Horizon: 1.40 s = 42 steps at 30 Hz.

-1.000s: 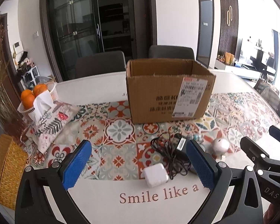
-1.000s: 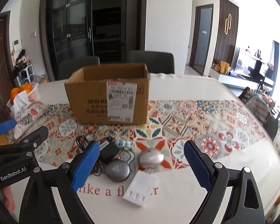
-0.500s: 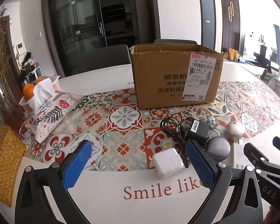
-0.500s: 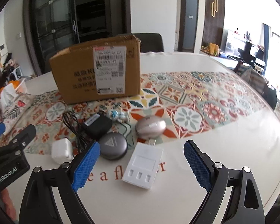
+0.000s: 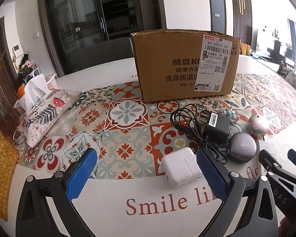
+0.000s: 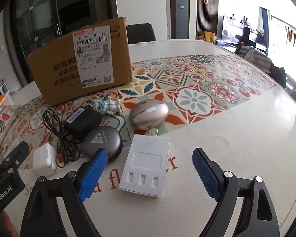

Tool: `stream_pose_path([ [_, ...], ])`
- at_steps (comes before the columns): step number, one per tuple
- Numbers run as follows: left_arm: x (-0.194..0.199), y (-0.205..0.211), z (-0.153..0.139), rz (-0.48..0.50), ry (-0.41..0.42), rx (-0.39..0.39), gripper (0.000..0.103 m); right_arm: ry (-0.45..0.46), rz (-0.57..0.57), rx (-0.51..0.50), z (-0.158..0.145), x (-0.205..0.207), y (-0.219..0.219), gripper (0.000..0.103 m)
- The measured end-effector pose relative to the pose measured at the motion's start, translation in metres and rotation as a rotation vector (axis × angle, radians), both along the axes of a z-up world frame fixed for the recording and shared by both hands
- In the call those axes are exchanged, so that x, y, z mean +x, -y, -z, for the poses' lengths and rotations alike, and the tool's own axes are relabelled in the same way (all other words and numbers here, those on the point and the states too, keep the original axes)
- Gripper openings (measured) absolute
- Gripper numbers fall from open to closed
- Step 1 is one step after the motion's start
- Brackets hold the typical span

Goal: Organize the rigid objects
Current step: 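Grasp the white power strip with the right tool while the left tool grasps the white cube charger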

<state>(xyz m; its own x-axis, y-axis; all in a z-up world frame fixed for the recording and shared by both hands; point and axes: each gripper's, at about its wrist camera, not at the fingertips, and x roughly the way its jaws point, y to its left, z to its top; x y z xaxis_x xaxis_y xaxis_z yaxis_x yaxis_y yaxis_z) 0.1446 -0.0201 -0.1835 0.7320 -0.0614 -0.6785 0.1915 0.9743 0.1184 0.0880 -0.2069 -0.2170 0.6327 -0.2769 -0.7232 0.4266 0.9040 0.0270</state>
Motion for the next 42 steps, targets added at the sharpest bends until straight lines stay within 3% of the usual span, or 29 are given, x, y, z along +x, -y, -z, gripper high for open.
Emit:
stream_pose_path([
  [13,0.002,0.004,0.014,0.013,-0.014,0.0,0.103,-0.075,0.008,0.025,0.023,0.012,0.003,0.071],
  [20,-0.002,0.011,0.017,0.027,-0.029,0.011,0.102,-0.083,-0.036,-0.007,0.022,0.013,0.004,0.051],
  [30,-0.011,0.017,0.01,-0.021,-0.027,0.004,0.101,-0.113,-0.11,-0.004,0.014,0.004,0.009,0.049],
  [42,-0.005,0.033,0.012,-0.18,-0.038,-0.005,0.086,-0.059,-0.202,-0.101,-0.02,0.005,0.017,0.049],
])
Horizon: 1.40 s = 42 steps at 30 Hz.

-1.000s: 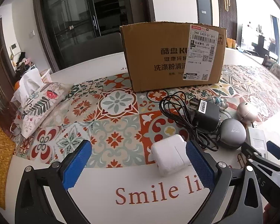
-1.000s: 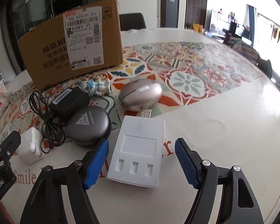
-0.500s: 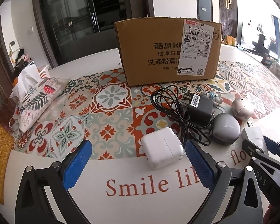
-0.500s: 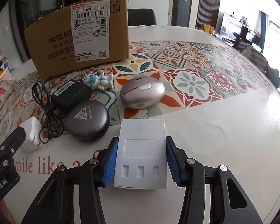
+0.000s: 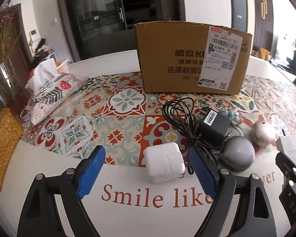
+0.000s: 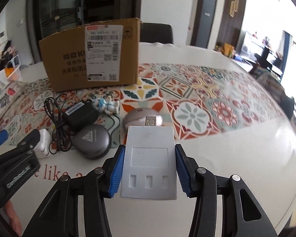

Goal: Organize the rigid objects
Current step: 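Grasp the white power strip with the right tool while the left tool grasps the white cube charger, then lift and carry the power strip and cube charger over the cardboard box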

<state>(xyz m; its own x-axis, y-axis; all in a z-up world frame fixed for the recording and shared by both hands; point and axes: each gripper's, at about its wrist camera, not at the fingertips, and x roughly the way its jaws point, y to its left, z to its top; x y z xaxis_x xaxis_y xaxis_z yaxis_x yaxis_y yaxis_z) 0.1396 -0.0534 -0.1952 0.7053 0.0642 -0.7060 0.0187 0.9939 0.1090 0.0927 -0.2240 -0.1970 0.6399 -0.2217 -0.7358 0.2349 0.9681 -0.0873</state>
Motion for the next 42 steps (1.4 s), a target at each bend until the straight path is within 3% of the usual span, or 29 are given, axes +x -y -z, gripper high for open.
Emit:
stream_pose_path([
  [5,0.004,0.005,0.008,-0.03,-0.029,0.004,0.073,-0.01,-0.056,0.003,0.002,0.005,0.0,0.049],
  [12,0.011,0.013,0.018,-0.024,-0.05,0.02,0.065,-0.035,-0.067,0.04,0.011,0.009,0.006,0.049],
  [21,0.016,0.013,0.03,-0.014,-0.078,-0.022,0.047,-0.041,-0.07,0.055,0.015,0.011,0.005,0.049],
  [35,0.008,0.008,0.027,0.042,-0.101,-0.038,0.046,-0.039,-0.096,0.056,0.01,0.008,-0.003,0.049],
  [42,-0.003,0.003,0.003,0.056,-0.058,-0.042,0.046,-0.022,-0.119,0.064,-0.002,0.0,-0.006,0.049],
])
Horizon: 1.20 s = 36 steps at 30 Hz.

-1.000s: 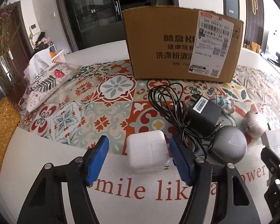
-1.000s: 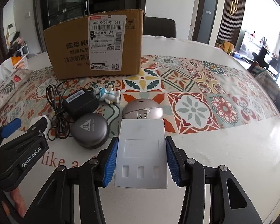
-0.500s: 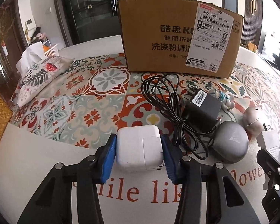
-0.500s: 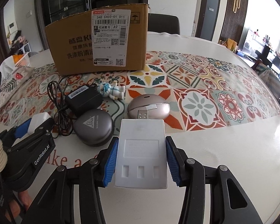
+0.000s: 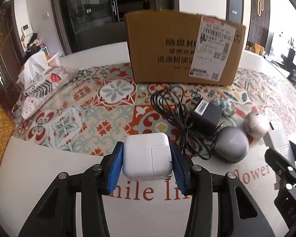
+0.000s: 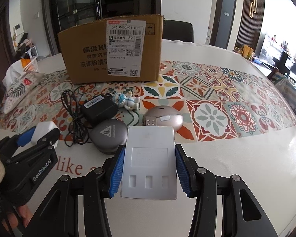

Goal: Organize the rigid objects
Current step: 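Lift and carry the power strip and cube charger over the cardboard box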

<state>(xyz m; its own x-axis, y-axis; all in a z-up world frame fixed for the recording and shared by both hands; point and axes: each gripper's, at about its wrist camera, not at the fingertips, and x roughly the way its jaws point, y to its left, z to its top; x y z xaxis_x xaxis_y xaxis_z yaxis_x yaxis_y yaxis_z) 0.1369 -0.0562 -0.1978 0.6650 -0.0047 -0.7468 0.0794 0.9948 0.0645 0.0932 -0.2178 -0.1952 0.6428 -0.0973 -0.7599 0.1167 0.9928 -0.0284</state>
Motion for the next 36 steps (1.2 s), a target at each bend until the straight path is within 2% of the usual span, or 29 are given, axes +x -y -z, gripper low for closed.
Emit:
stream_pose_path([
  [11,-0.011,-0.011,-0.057,-0.009,0.068,-0.035,0.046,0.071,-0.033,0.014,-0.04,-0.006,-0.004,0.049],
  [23,-0.011,-0.019,-0.126,0.0,0.171,-0.056,0.046,0.169,-0.065,0.042,-0.1,-0.002,-0.012,0.049],
  [36,0.006,-0.021,-0.172,0.041,0.23,-0.095,0.046,0.265,-0.065,0.047,-0.149,0.013,-0.015,0.049],
])
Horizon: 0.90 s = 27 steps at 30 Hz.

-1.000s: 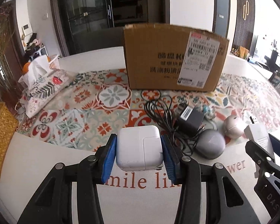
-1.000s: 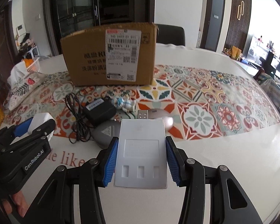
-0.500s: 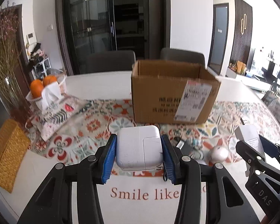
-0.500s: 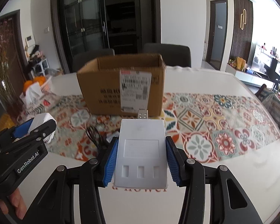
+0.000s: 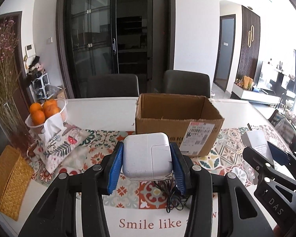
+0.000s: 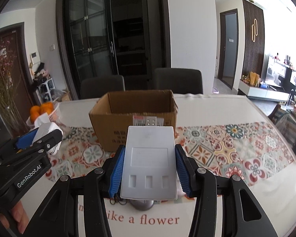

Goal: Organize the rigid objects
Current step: 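Lift and carry the power strip and cube charger over the cardboard box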

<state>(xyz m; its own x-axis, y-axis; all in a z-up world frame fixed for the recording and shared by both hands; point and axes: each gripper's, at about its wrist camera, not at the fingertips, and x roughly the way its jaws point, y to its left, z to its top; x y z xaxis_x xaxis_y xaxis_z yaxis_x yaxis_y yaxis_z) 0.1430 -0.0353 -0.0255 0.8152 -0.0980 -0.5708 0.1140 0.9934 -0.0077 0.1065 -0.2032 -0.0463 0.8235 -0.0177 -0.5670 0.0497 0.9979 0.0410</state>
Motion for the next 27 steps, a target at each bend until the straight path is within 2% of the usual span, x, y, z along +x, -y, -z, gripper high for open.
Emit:
stream_pose_path([
  [9,0.031,0.007,-0.021,0.042,0.053,0.022,0.046,0.047,-0.011,-0.011,-0.023,0.03,0.0,0.049],
  [18,0.078,0.021,-0.033,0.111,0.083,0.016,0.046,0.032,-0.029,0.047,-0.041,0.077,0.011,0.049],
  [22,0.091,0.028,-0.039,0.12,0.126,0.036,0.046,0.029,-0.028,0.05,-0.044,0.097,0.019,0.049],
  [27,0.115,0.036,-0.042,0.132,0.133,0.052,0.046,-0.007,-0.031,0.082,-0.042,0.129,0.03,0.049],
])
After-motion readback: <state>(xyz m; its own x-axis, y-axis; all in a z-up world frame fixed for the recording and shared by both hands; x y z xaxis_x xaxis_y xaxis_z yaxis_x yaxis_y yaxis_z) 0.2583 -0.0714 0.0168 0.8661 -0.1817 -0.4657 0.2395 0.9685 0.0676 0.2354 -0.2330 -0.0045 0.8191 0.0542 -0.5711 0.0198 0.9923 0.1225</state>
